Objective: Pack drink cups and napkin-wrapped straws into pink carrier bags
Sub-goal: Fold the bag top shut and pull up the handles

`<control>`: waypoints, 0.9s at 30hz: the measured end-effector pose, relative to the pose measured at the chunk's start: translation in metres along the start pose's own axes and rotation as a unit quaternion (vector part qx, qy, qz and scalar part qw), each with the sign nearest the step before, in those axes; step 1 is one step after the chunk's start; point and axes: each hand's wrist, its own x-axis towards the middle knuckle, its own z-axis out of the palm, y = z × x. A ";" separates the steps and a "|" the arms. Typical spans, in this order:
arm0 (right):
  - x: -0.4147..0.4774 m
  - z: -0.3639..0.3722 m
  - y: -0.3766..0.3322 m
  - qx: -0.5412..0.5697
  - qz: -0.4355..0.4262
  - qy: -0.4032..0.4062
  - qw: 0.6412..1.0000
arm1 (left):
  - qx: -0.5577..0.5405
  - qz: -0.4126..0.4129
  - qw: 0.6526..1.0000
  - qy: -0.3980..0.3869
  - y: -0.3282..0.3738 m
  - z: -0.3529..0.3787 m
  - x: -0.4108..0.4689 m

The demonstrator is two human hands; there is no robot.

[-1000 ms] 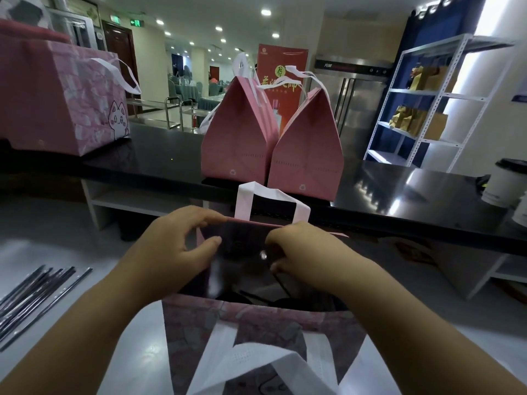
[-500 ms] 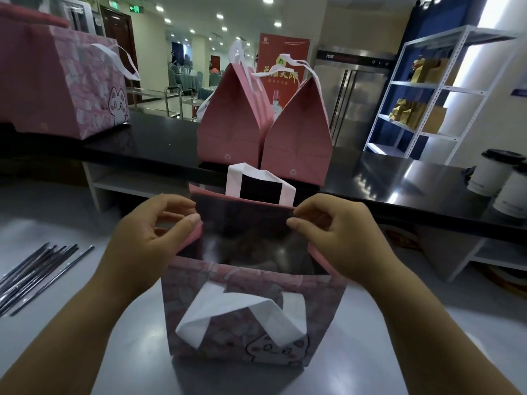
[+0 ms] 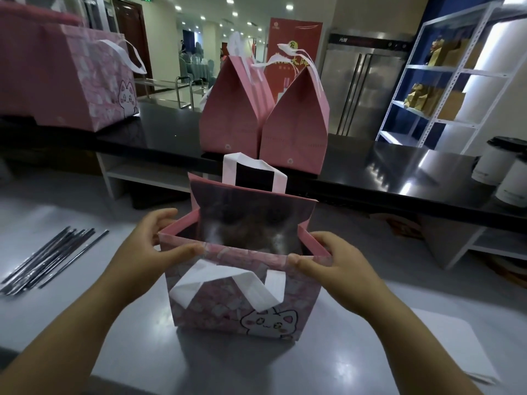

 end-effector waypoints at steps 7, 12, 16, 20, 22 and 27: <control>0.012 0.014 0.000 0.056 0.027 0.035 0.997 | -0.073 0.008 0.997 -0.015 -0.006 0.006 0.002; 0.020 0.018 0.006 0.081 0.031 0.061 0.994 | -0.092 0.036 0.995 -0.019 -0.016 0.009 0.015; 0.030 0.024 0.013 0.022 0.024 0.101 0.994 | -0.088 0.055 0.994 -0.038 -0.024 0.015 0.031; 0.031 0.025 0.014 0.007 0.030 0.118 0.992 | -0.073 0.066 0.993 -0.065 -0.024 0.018 0.044; 0.031 0.026 0.014 -0.015 0.019 0.141 0.990 | -0.050 0.064 0.994 -0.078 -0.022 0.016 0.050; 0.035 0.026 0.016 -0.109 -0.027 0.145 0.983 | 0.007 0.095 0.991 -0.093 -0.024 0.010 0.062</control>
